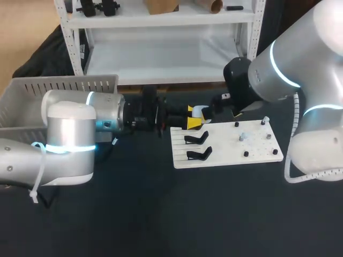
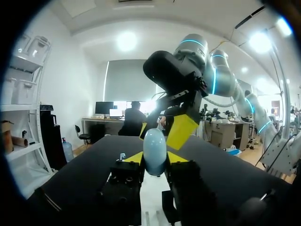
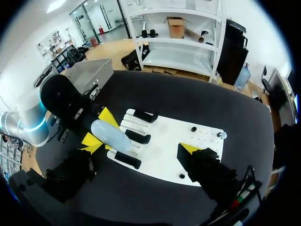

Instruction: Pick up each earbud case from the left stands, insert the matching earbuds, close the lid, and place the case in the box.

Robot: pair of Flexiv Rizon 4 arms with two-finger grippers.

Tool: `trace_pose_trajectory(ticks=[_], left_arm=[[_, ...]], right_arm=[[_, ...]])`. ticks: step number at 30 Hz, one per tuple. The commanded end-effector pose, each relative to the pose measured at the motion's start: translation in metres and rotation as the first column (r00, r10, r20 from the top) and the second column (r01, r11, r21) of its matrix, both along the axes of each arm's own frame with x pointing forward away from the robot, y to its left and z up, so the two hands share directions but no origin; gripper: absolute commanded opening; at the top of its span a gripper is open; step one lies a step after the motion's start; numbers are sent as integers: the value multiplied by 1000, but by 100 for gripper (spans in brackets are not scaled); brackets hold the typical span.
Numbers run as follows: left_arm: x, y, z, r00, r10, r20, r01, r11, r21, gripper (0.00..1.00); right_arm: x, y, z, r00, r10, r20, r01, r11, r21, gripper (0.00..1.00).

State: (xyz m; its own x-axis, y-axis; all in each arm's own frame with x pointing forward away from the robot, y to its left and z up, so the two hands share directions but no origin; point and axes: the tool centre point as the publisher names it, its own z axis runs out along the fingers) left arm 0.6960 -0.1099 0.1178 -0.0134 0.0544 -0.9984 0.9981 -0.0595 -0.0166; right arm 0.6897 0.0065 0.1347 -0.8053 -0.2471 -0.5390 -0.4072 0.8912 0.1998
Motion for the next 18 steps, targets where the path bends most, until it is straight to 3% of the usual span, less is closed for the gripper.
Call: trace_pose_trajectory(ticks=[1, 10, 14, 18], left_arm=[[-5, -1, -1, 1000, 0, 1, 0, 1000, -1, 0], [-5, -1, -1, 1000, 0, 1, 0, 1000, -1, 0], [-5, -1, -1, 1000, 0, 1, 0, 1000, -1, 0], [-5, -1, -1, 1000, 0, 1, 0, 1000, -1, 0]], right_arm=[[3, -1, 3, 1000, -11, 12, 11, 1000, 0, 100], [3, -2, 14, 999, -9, 31, 9, 1000, 14, 100], [3, -10, 27, 997, 5, 74, -7, 1000, 22, 100], [2, -28, 35, 993, 29, 111, -26, 999, -31, 100]])
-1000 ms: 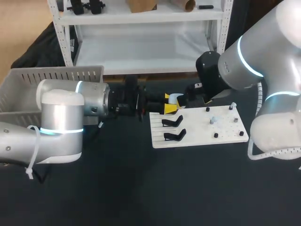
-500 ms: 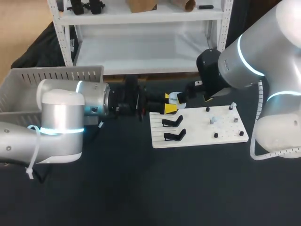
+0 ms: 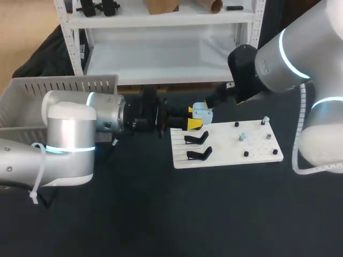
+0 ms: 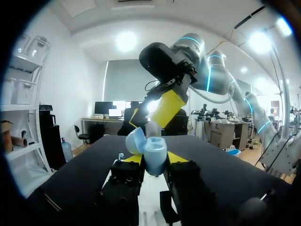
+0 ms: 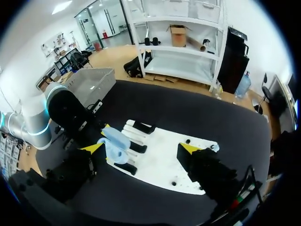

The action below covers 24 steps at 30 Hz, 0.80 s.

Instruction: Pick up each earbud case from the left stands, insert the matching earbuds, close the lid, and place the case in the box.

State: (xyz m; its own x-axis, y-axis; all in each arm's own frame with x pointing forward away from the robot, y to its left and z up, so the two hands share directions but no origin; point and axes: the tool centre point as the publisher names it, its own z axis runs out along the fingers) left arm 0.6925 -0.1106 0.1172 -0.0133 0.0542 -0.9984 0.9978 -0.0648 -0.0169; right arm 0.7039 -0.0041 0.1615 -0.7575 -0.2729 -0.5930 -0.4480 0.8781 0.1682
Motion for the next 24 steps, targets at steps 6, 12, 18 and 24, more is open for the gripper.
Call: trace_pose_trajectory(ticks=[6, 12, 18, 24], left_arm=[[-1, 0, 0, 1000, 5, 1, -5, 1000, -1, 0], [-1, 0, 0, 1000, 5, 1, -5, 1000, -1, 0], [-1, 0, 0, 1000, 5, 1, -5, 1000, -1, 0], [-1, 0, 0, 1000, 5, 1, -5, 1000, -1, 0]], right_arm=[[-10, -62, 6, 999, -39, 30, 43, 985, -168, 100], [-9, -98, -6, 996, -84, 5, 82, 951, -299, 100], [-4, -122, -29, 995, -91, -31, 73, 926, -370, 99], [2, -138, -48, 995, -63, -78, 26, 913, -406, 94]])
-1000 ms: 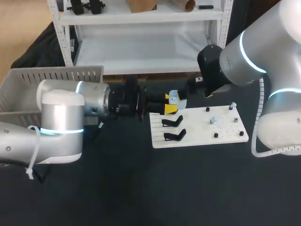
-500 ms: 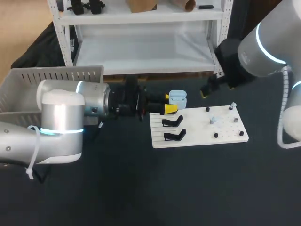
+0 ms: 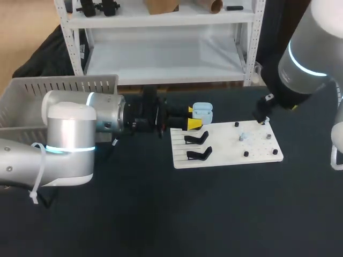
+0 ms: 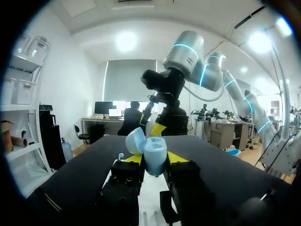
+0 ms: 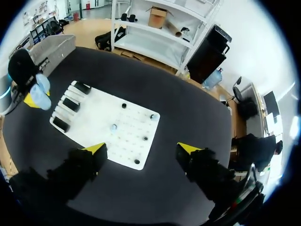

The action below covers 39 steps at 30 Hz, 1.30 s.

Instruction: Pick up each earbud case from the left stands, insert the matching earbuds, close the lid, and place the case in the box.

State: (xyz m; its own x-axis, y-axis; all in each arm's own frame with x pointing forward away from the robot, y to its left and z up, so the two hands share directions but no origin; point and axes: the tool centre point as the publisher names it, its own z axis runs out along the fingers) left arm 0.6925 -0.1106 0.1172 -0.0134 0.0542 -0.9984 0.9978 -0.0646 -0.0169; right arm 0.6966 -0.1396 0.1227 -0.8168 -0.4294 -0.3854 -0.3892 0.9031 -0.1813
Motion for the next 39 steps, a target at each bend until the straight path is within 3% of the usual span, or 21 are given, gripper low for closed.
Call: trace_pose_trajectory(ticks=[1, 3, 11, 22, 31, 39], left_arm=[[-1, 0, 0, 1000, 5, 1, -5, 1000, -1, 0], [-1, 0, 0, 1000, 5, 1, -5, 1000, -1, 0], [-1, 0, 0, 1000, 5, 1, -5, 1000, -1, 0], [-1, 0, 0, 1000, 5, 1, -5, 1000, -1, 0], [-1, 0, 0, 1000, 5, 1, -5, 1000, -1, 0], [-1, 0, 0, 1000, 5, 1, -5, 1000, -1, 0]], right_arm=[[12, -5, -14, 999, 23, -42, -22, 1000, 22, 95], [15, -7, -20, 998, 33, -62, -31, 999, 31, 100], [35, -16, -44, 988, 94, -124, -95, 996, 2, 93], [62, -23, -68, 984, 124, -126, -129, 991, -31, 78], [71, -24, -76, 986, 124, -114, -126, 992, -6, 51], [72, -18, -82, 985, 128, -115, -128, 992, 6, 49]])
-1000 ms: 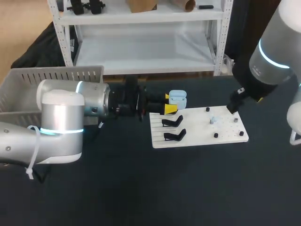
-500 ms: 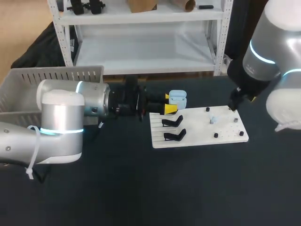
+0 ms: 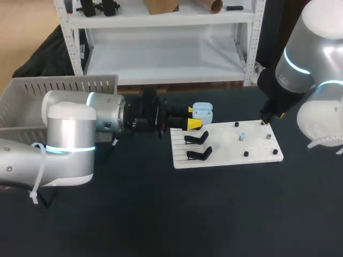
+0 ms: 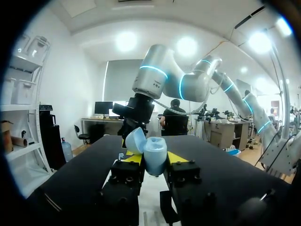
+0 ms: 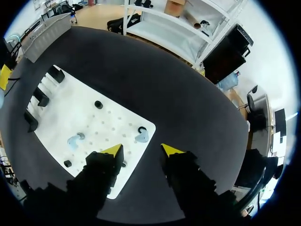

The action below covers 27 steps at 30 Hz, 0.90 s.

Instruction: Pick up each earbud case from the left stands, insert the matching earbuds, close the lid, and place the case in the box.

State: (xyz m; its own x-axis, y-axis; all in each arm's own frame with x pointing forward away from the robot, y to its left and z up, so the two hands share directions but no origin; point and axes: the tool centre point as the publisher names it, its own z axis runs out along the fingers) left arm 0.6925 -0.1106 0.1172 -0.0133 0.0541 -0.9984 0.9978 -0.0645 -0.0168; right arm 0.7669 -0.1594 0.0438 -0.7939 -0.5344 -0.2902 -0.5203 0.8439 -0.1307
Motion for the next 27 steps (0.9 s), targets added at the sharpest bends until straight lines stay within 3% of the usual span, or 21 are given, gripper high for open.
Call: trace_pose_trajectory(ticks=[1, 27], left_arm=[[-1, 0, 0, 1000, 5, 1, -5, 1000, -1, 0], [-1, 0, 0, 1000, 5, 1, -5, 1000, -1, 0]], right_arm=[[2, 2, -4, 1000, -1, 1, 1, 1000, 2, 48], [4, 3, -15, 999, -33, 22, 33, 999, 0, 31]])
